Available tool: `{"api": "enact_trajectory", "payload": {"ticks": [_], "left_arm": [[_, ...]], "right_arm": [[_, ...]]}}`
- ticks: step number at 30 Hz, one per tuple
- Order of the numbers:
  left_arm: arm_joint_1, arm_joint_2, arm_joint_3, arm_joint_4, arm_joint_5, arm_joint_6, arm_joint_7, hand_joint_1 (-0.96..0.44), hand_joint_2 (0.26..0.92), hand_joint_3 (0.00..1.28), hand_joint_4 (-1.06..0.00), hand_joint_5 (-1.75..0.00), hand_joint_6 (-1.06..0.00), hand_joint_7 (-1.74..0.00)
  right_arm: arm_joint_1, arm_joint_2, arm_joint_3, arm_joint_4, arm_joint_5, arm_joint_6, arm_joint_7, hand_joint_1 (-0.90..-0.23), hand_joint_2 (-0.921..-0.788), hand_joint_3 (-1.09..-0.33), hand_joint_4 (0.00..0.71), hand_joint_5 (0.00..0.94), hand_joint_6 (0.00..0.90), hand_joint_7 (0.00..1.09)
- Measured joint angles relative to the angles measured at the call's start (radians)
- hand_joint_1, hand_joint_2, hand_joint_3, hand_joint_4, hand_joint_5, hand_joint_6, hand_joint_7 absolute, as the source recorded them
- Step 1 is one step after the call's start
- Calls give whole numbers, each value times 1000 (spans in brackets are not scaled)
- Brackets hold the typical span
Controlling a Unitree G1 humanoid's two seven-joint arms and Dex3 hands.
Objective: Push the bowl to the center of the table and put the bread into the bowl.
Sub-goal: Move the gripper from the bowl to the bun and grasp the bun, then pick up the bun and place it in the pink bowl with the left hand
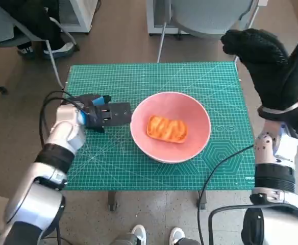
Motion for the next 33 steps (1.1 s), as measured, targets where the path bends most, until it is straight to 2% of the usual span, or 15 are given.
{"api": "enact_trajectory", "payload": {"ticks": [2,4,6,7,8,10,11,12,13,14,16,18,21,27,33], "left_arm": [[-4,-7,-2,21,0,0,13,-242,755,8,-32,-12,-195,-14],[-7,-13,-3,38,1,0,26,-183,774,13,-109,-23,-234,-21],[-11,-20,-6,57,2,1,42,-128,795,19,-280,-86,-275,-27],[-12,-24,-8,66,3,1,53,48,840,53,-405,-516,-327,-39],[-13,-26,-9,72,4,1,59,110,856,72,-443,-677,-347,-42],[-14,-29,-13,87,6,0,79,268,854,139,-593,-1008,-580,-149],[-14,-29,-15,92,7,0,90,214,850,149,-614,-1038,-605,-342],[-14,-29,-17,95,9,0,98,138,845,171,-633,-1092,-629,-637],[-14,-29,-18,98,9,0,108,111,801,257,-628,-1177,-652,-702],[-14,-29,-19,100,10,-1,116,72,715,423,-621,-1310,-682,-814],[-14,-27,-22,103,12,-3,134,38,651,566,-591,-1434,-685,-954],[-13,-26,-23,106,13,-4,144,17,635,629,-571,-1504,-652,-1066],[-14,-24,-25,106,15,-4,155,7,693,554,-556,-1514,-612,-1109],[-13,-19,-34,106,20,5,156,5,776,420,-550,-1518,-601,-1069],[-12,2,-30,58,19,22,148,5,804,342,-597,-1459,-620,-1031]], "right_arm": [[4,0,0,-6,0,2,0,-717,-921,-756,309,1,374,19],[8,0,0,-12,0,3,-1,-714,-921,-755,309,1,373,19],[13,0,0,-19,0,5,-1,-712,-921,-755,309,1,373,19],[14,0,0,-22,0,6,-2,-711,-921,-755,309,1,373,19],[14,0,0,-24,0,6,-2,-710,-921,-756,309,1,373,19],[14,0,0,-29,-1,6,-3,-708,-921,-755,309,1,372,18],[14,-1,0,-32,-1,6,-4,-707,-921,-755,309,1,372,18],[14,-1,0,-34,-1,6,-4,-707,-921,-754,310,1,372,18],[15,-1,0,-36,-1,6,-4,-707,-921,-754,311,2,372,18],[16,-2,0,-38,-1,6,-5,-707,-921,-754,312,2,373,18],[17,-2,0,-41,-1,5,-5,-706,-921,-753,315,3,373,18],[18,-2,0,-42,-1,4,-5,-706,-921,-753,318,4,373,18],[19,-2,-1,-43,-1,0,-5,-705,-921,-753,321,5,373,18],[19,-2,-1,-41,-1,-15,-5,-701,-921,-756,323,5,373,18],[19,-2,-1,-33,-1,-25,-5,-703,-921,-763,323,4,373,18]]}}
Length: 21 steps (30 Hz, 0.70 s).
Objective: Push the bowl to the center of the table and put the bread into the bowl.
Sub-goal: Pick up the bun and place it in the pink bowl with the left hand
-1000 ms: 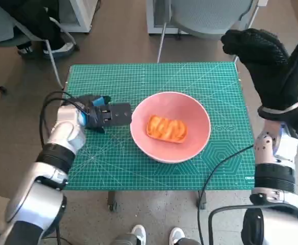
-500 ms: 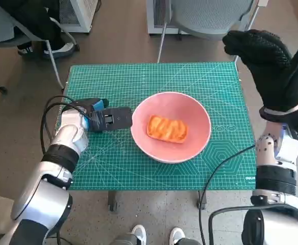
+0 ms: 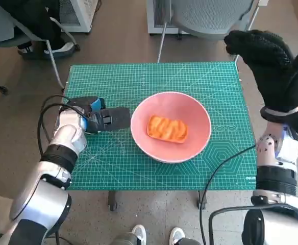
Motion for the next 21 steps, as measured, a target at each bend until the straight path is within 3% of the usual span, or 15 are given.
{"api": "enact_trajectory", "payload": {"ticks": [10,15,21], "left_arm": [[30,73,45,-228,-10,36,-39,4,845,253,-620,-1419,-632,-1007],[81,115,76,-404,-10,82,-96,2,907,135,-648,-1300,-584,-1127],[145,162,120,-641,-7,149,-168,1,919,108,-651,-1198,-579,-1226]], "right_arm": [[0,2,3,2,0,-1,0,-711,-921,-765,323,3,375,18],[0,2,5,1,1,1,0,-711,-921,-766,323,2,375,18],[0,3,5,-1,2,7,0,-715,-921,-766,323,2,382,21]]}}
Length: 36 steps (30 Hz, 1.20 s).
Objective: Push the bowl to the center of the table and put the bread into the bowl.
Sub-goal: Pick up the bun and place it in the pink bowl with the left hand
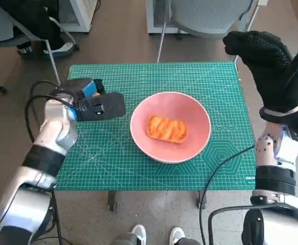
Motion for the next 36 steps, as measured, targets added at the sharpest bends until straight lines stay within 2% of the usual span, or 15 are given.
{"api": "enact_trajectory", "payload": {"ticks": [6,13,20,29,36], "left_arm": [[66,44,52,-229,2,34,-46,2,920,94,-658,-1175,-596,-1224],[137,66,129,-487,0,40,-73,2,920,68,-687,-1204,-630,-1129],[188,48,163,-711,7,-1,-54,3,917,42,-744,-1144,-645,-1109],[221,-41,105,-751,26,-84,-16,2,916,28,-773,-1071,-648,-1151],[208,-156,18,-692,51,-146,9,2,919,31,-776,-1072,-627,-1172]], "right_arm": [[0,0,0,-4,1,5,0,-721,-921,-766,323,2,386,24],[0,1,0,-8,1,7,0,-718,-921,-767,323,1,386,24],[2,3,4,-16,1,13,0,-716,-921,-768,322,1,386,23],[4,9,13,-18,1,12,0,-706,-921,-769,316,0,383,22],[5,10,15,-16,0,7,1,-698,-921,-771,313,0,381,21]]}}
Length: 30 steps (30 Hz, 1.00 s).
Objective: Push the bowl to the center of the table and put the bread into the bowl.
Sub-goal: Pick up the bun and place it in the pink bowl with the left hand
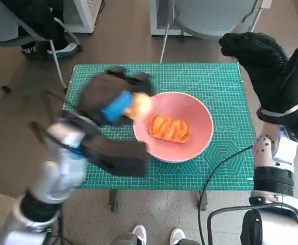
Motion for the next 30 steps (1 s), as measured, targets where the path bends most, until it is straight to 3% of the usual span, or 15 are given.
{"api": "enact_trajectory", "payload": {"ticks": [8,12,15,21,22,24,28,29,30], "left_arm": [[-55,-67,-37,112,-3,-44,-5,2,913,36,-788,-1095,-633,-1131],[-80,-88,-40,165,-12,-69,-6,4,912,55,-740,-1239,-669,-993],[-88,-102,-46,202,-13,-89,-6,4,916,102,-643,-1248,-619,-1152],[-89,-118,-55,267,-19,-136,-6,4,920,149,-567,-1286,-562,-1257],[-89,-119,-55,276,-21,-142,-5,4,904,188,-553,-1304,-550,-1275],[-90,-123,-53,300,-31,-156,6,4,788,458,-487,-1422,-490,-1390],[-90,-134,-44,345,-52,-164,23,3,890,329,-419,-1447,-424,-1417],[-89,-135,-43,351,-55,-164,24,-24,876,298,-370,-1275,-386,-1279],[-88,-136,-41,355,-56,-164,26,-129,867,219,-318,-881,-345,-970]], "right_arm": [[4,-5,-1,-2,1,0,0,-700,-921,-772,314,1,382,21],[12,-9,-4,-5,1,0,0,-705,-921,-774,315,1,383,22],[18,-10,-3,-10,1,0,0,-708,-921,-775,315,1,385,23],[29,-11,-3,-28,1,6,-2,-716,-921,-775,314,0,387,24],[30,-11,-3,-31,1,7,-4,-718,-921,-775,314,0,387,24],[33,-12,-3,-38,1,9,-5,-721,-921,-774,314,0,387,25],[34,-12,-3,-46,0,10,-8,-725,-921,-772,315,1,387,25],[34,-12,-3,-48,0,11,-9,-725,-921,-771,315,1,385,23],[34,-12,-3,-49,0,11,-11,-725,-921,-772,315,1,380,21]]}}
